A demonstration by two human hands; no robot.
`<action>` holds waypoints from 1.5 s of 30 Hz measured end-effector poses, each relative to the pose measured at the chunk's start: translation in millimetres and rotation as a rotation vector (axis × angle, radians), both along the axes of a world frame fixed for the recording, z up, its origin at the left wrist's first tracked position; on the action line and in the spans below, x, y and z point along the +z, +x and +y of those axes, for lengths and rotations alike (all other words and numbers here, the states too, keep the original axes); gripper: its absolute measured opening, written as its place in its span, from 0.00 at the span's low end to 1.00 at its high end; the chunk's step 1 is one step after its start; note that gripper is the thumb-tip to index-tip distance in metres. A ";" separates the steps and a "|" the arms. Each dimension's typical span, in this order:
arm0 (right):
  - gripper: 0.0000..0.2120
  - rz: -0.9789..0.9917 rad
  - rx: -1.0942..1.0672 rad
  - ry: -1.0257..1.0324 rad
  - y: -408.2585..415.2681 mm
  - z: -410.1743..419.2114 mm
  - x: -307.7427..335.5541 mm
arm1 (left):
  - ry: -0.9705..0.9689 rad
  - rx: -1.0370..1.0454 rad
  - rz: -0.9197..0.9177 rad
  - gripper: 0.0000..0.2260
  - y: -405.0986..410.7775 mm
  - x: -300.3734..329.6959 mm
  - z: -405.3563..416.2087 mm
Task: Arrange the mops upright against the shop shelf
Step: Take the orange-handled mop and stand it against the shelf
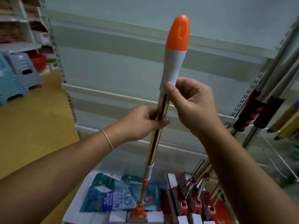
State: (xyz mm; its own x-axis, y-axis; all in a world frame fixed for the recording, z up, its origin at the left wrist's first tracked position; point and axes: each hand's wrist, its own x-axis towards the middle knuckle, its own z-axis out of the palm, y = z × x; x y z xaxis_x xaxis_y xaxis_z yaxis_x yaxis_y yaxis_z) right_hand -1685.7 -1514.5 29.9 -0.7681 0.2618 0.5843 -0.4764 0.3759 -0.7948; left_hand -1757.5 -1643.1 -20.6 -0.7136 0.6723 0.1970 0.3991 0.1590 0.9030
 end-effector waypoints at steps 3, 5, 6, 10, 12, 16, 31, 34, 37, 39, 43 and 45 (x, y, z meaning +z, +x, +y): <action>0.08 0.063 -0.089 0.007 -5.0 -4.5 9.2 | -0.009 -0.076 0.074 0.28 -11.7 13.5 1.1; 0.08 0.087 -0.137 0.006 -7.3 -6.0 17.2 | 0.031 -0.107 0.108 0.25 -19.6 27.3 3.2; 0.07 0.093 -0.160 0.004 -7.9 -6.5 21.8 | 0.066 -0.122 0.114 0.23 -22.1 37.5 5.0; 0.08 0.092 -0.220 0.030 -10.3 -3.4 36.8 | 0.126 -0.187 0.170 0.23 -32.3 72.0 15.1; 0.08 0.094 -0.229 0.039 -9.8 1.9 46.5 | 0.139 -0.213 0.175 0.18 -35.6 83.0 20.7; 0.07 0.083 -0.229 0.063 -8.4 14.1 69.4 | 0.179 -0.193 0.193 0.07 -33.1 94.2 33.3; 0.08 0.018 -0.107 0.150 -19.3 7.7 134.3 | 0.178 -0.043 0.270 0.05 -23.8 135.6 14.5; 0.06 0.088 -0.110 0.114 -23.4 -8.2 140.8 | 0.193 -0.038 0.278 0.05 -25.0 144.4 -0.1; 0.06 0.153 -0.142 0.116 -25.1 -22.6 153.7 | 0.209 -0.041 0.293 0.06 -26.1 160.6 -11.0; 0.06 0.184 -0.156 0.132 -25.8 -30.9 166.5 | 0.229 -0.037 0.310 0.06 -27.7 174.9 -16.7; 0.07 0.275 -0.198 0.162 -26.5 -45.9 193.0 | 0.253 -0.022 0.367 0.08 -28.4 205.1 -27.9; 0.06 0.304 -0.231 0.174 -26.6 -50.3 203.3 | 0.245 -0.047 0.371 0.08 -27.0 218.3 -33.8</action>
State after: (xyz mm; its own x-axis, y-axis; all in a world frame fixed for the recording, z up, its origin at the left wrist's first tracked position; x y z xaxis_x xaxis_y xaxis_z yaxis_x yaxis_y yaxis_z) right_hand -1712.3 -1564.9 233.3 -0.4866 0.2846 0.8260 -0.5667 0.6167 -0.5464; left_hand -1784.5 -1676.9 197.7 -0.5350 0.6038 0.5909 0.7045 -0.0673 0.7065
